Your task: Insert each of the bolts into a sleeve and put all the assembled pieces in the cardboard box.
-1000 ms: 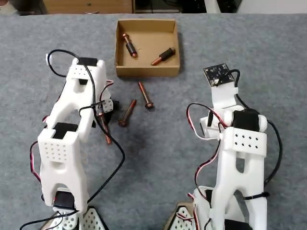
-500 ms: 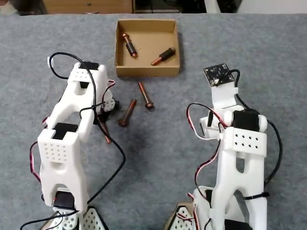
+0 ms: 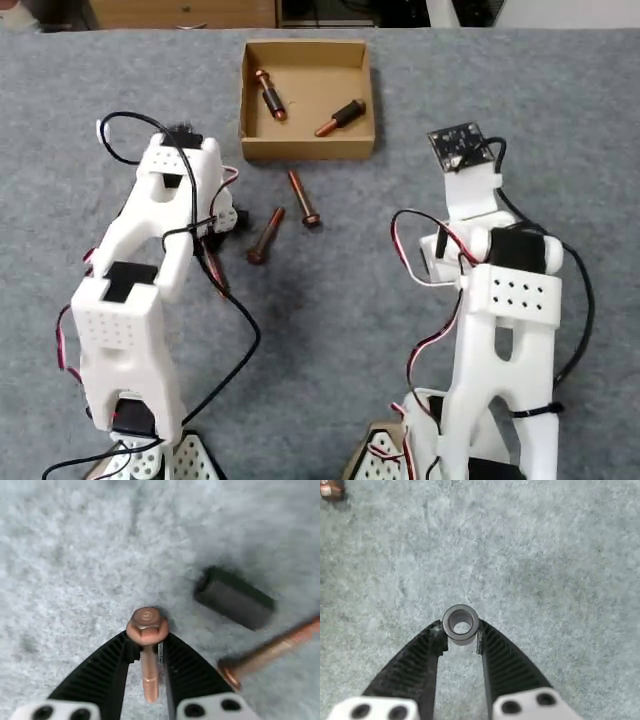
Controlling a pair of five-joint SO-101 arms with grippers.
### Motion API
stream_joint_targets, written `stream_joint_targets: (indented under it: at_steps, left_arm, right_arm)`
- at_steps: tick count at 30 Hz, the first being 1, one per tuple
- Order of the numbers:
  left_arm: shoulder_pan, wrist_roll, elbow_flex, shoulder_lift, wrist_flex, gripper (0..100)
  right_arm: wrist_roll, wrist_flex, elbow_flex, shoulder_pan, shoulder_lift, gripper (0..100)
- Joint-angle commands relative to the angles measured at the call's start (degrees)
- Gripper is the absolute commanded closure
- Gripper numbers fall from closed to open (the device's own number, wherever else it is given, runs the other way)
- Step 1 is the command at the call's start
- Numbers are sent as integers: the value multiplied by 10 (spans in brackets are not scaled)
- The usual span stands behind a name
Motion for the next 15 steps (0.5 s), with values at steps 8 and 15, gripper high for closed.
stream_joint_targets:
  at_steps: [8,15]
  left_arm:
    - [-5,-136,151,-395,-57,982]
    - [-8,-244,322,-641,-193,981]
  right_arm:
    - [20,101,-46,-155,-151,997]
    - [-182,-153,133,-313,-267,997]
